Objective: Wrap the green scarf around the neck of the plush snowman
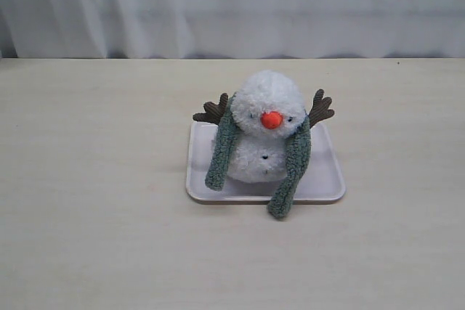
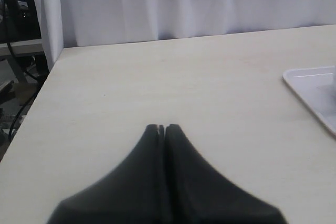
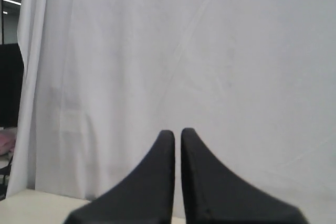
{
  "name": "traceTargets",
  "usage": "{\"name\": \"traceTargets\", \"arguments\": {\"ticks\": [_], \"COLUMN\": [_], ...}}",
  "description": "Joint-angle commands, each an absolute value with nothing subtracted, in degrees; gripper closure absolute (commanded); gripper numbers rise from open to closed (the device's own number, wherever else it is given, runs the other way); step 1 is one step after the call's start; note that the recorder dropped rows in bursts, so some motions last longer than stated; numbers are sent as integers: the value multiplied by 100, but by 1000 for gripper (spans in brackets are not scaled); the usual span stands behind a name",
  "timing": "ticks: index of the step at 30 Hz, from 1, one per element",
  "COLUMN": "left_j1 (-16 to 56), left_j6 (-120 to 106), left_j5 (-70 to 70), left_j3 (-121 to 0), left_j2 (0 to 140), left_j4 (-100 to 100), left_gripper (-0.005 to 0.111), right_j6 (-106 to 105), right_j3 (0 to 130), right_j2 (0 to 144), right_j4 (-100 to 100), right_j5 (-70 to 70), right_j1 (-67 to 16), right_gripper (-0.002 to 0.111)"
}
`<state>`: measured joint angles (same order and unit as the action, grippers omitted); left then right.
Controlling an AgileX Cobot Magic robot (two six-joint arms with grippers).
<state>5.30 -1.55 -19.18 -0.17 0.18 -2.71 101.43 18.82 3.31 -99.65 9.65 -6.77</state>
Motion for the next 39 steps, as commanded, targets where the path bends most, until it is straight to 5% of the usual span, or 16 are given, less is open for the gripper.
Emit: {"name": "traceTargets", "arguments": {"ticks": [1,8,15,39], "left_j1": [488,488,488,488], "left_j6": [-130,-130,-130,-130], "left_j5": [-1852,-1852,-1852,-1852], "left_j3": [0,0,0,0], "left_j2": [0,0,0,0], "left_j4": [-241,-241,-241,-241], "left_gripper": [107,107,107,107], "right_j6": [10089,6621,1877,-865], "right_j3": [1852,1698,1139,0], "right_j2": [0,0,0,0], "right_j4": [-9833,-6556,-2323,338], "right_j5": [740,791,2308,2177], "right_j1": [-686,-686,-686,-656], "right_gripper": [104,104,104,104]}}
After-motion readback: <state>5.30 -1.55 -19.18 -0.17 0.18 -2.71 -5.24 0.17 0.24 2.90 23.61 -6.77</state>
